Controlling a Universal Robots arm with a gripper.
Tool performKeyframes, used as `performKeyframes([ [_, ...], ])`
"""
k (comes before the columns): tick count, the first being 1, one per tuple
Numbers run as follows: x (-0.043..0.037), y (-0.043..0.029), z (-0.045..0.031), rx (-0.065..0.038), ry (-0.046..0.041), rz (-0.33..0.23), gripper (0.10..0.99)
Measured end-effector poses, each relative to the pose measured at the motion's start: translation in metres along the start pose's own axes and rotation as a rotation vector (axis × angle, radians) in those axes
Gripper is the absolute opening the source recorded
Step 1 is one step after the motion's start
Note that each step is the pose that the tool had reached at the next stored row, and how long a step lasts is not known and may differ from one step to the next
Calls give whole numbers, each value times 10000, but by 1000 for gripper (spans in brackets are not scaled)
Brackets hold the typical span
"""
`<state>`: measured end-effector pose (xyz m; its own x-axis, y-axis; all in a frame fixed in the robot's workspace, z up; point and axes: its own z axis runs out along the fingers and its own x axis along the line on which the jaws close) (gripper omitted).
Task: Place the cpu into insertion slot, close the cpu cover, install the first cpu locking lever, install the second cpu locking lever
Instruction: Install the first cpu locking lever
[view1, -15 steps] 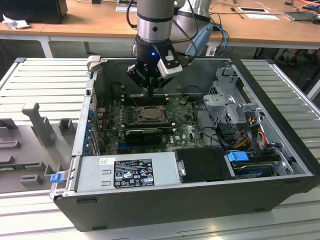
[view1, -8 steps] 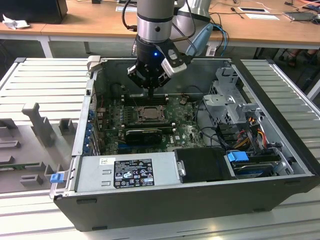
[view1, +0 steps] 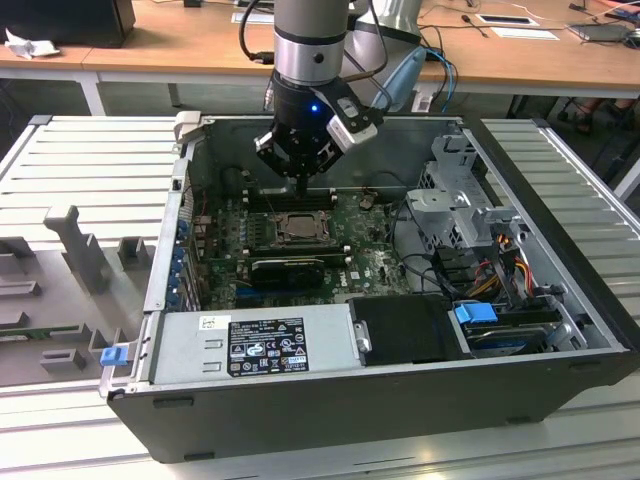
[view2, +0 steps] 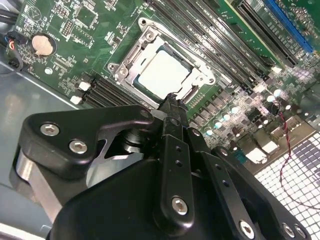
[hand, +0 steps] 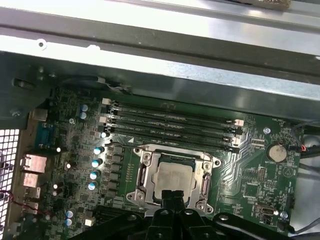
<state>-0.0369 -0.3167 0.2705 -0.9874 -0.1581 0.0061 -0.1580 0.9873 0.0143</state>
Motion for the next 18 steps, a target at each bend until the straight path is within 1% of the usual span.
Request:
performKeyframes([
  [3, 11, 1, 0, 3, -7, -7, 106],
  [9, 67, 10, 0, 4, -20, -30, 106],
  [15, 129, 20, 6, 1, -33, -152, 106],
  [18, 180, 28, 13, -15, -59, -163, 106],
])
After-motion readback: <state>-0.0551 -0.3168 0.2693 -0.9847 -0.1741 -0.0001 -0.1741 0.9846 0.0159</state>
